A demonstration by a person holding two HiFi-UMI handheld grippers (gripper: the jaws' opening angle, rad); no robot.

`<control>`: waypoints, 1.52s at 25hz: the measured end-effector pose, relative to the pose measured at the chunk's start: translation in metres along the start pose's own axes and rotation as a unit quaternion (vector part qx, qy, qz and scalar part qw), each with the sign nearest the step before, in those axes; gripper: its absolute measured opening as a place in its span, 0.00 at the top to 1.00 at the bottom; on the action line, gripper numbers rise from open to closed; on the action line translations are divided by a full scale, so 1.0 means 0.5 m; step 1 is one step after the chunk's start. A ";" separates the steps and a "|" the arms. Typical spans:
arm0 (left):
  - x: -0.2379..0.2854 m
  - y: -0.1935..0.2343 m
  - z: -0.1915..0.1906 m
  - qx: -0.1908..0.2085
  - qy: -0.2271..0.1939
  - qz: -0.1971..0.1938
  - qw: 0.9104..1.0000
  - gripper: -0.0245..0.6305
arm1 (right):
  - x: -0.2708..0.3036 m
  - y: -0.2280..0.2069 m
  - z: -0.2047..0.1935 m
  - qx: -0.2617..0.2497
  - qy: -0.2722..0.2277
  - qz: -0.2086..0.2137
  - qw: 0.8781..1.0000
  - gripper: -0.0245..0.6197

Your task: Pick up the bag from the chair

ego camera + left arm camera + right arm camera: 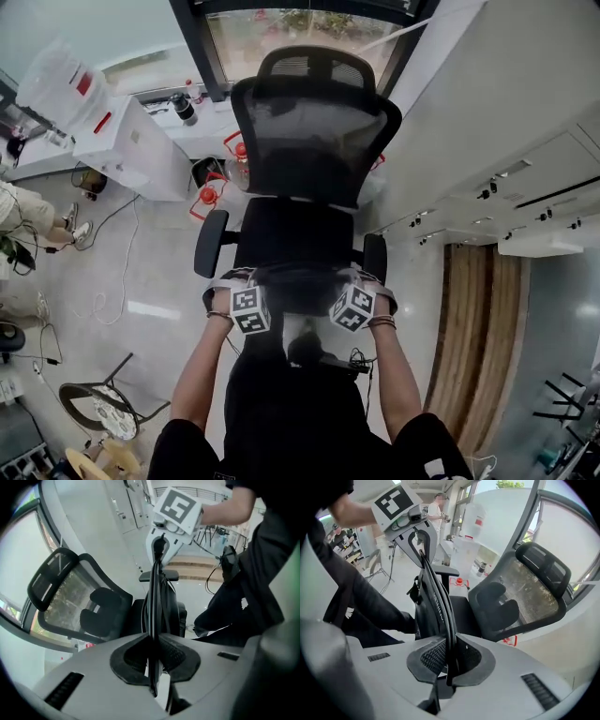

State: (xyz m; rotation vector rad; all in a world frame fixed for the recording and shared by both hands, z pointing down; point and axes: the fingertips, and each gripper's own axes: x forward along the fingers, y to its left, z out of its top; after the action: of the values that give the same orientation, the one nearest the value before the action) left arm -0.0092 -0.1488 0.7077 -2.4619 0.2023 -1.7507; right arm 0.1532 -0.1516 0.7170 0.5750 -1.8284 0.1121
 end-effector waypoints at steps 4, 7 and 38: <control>-0.057 -0.096 -0.002 -0.022 0.000 -0.004 1.000 0.91 | -0.054 0.084 -0.006 -0.003 -0.009 0.018 1.000 0.93; -0.096 -0.164 -0.009 -0.033 -0.008 -0.011 0.999 0.91 | -0.092 0.148 -0.008 -0.007 -0.006 0.027 1.000 0.93; -0.215 -0.286 -0.111 0.009 -0.059 -0.046 0.997 0.91 | -0.185 0.335 0.066 0.009 0.023 0.025 0.999 0.93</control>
State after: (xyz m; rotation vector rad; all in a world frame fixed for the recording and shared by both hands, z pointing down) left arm -0.0906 0.0099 0.6502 -2.5888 0.0634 -1.6261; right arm 0.0716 0.0137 0.6554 0.5347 -1.7995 0.1748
